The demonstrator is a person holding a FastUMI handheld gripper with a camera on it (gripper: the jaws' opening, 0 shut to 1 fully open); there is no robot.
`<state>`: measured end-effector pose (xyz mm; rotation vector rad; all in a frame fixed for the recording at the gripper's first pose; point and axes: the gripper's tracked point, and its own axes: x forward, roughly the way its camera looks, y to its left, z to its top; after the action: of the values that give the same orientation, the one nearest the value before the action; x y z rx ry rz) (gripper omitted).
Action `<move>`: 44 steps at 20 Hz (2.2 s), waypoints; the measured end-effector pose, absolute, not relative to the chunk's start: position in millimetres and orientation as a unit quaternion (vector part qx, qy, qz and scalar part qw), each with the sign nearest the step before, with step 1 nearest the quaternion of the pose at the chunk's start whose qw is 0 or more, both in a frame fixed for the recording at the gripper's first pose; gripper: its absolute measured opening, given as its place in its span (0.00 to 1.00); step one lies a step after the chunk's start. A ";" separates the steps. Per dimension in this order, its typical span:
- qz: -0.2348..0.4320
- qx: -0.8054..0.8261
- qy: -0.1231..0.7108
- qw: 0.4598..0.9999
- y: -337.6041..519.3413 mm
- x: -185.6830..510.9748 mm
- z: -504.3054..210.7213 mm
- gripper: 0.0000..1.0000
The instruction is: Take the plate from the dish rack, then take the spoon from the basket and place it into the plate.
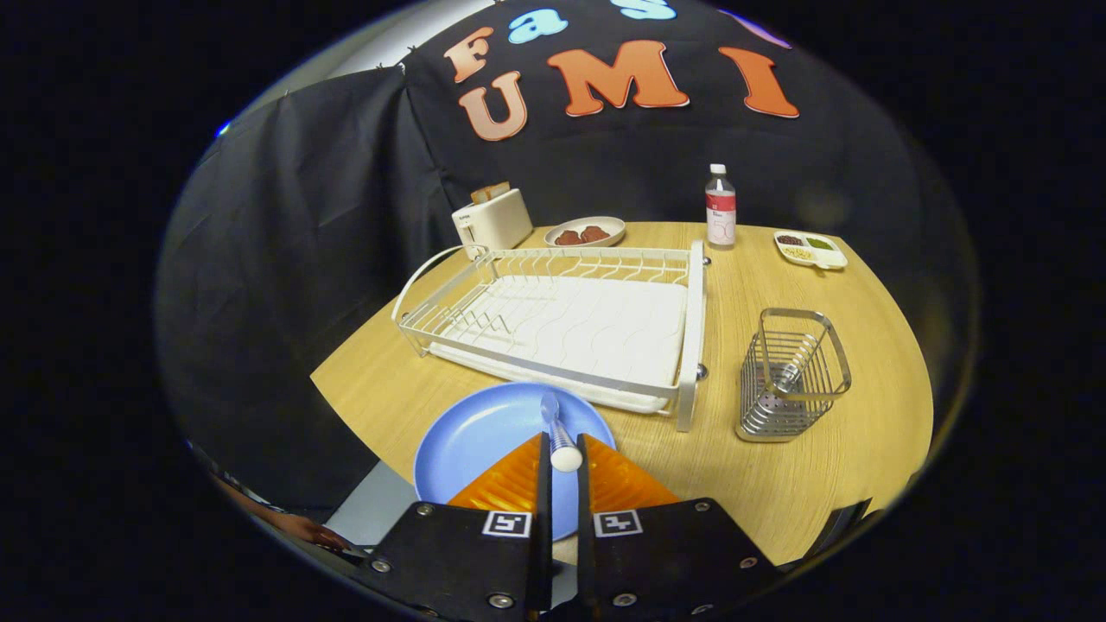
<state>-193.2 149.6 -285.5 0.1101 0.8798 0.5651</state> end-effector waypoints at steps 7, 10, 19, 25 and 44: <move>0.235 0.021 0.494 0.837 128.2 -214.7 -332.9 0.23; 0.216 0.029 0.500 0.838 117.7 -208.5 -334.2 0.32; 0.168 0.048 0.394 0.902 77.3 -134.2 -232.6 0.68; 0.158 0.034 0.276 0.947 58.1 -91.9 -131.8 0.83; 0.115 0.015 0.072 0.991 21.8 -43.3 36.1 0.94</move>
<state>-43.3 21.8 36.1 0.0292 0.1438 0.2298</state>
